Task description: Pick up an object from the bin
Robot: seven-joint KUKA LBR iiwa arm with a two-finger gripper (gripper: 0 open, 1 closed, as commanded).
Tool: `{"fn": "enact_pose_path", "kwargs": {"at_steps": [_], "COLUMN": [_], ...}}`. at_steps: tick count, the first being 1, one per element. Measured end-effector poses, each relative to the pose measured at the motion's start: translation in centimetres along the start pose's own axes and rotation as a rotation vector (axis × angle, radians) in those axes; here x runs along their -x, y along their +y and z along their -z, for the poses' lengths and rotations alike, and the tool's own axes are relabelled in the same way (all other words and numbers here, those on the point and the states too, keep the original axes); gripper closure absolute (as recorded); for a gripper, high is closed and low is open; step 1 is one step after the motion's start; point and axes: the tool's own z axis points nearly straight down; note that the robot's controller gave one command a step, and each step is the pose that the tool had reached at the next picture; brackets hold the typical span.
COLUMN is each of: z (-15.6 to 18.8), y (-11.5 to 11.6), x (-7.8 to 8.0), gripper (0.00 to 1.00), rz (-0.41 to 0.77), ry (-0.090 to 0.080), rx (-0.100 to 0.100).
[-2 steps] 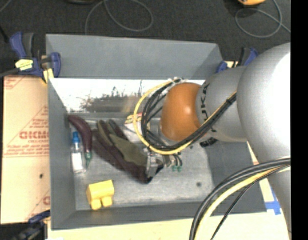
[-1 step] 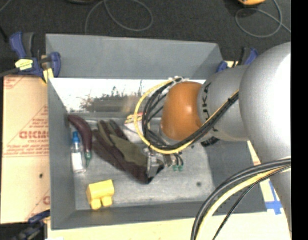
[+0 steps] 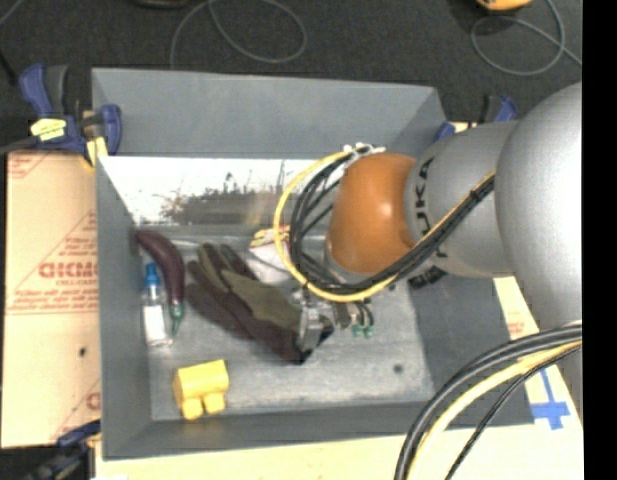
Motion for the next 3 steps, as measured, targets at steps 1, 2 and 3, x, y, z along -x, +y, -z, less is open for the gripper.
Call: {"fn": "enact_pose_path", "kwargs": {"at_steps": [1,2,3], "z": [2.3,4.1,5.3], "y": [0.0,0.0,0.0], "x": [0.2,0.3,0.3], "gripper": [1.0,1.0,1.0], "rz": [0.0,0.002,0.003], "ry": [-0.007,-0.009,-0.011], "rx": [0.001,0.001,0.001]}}
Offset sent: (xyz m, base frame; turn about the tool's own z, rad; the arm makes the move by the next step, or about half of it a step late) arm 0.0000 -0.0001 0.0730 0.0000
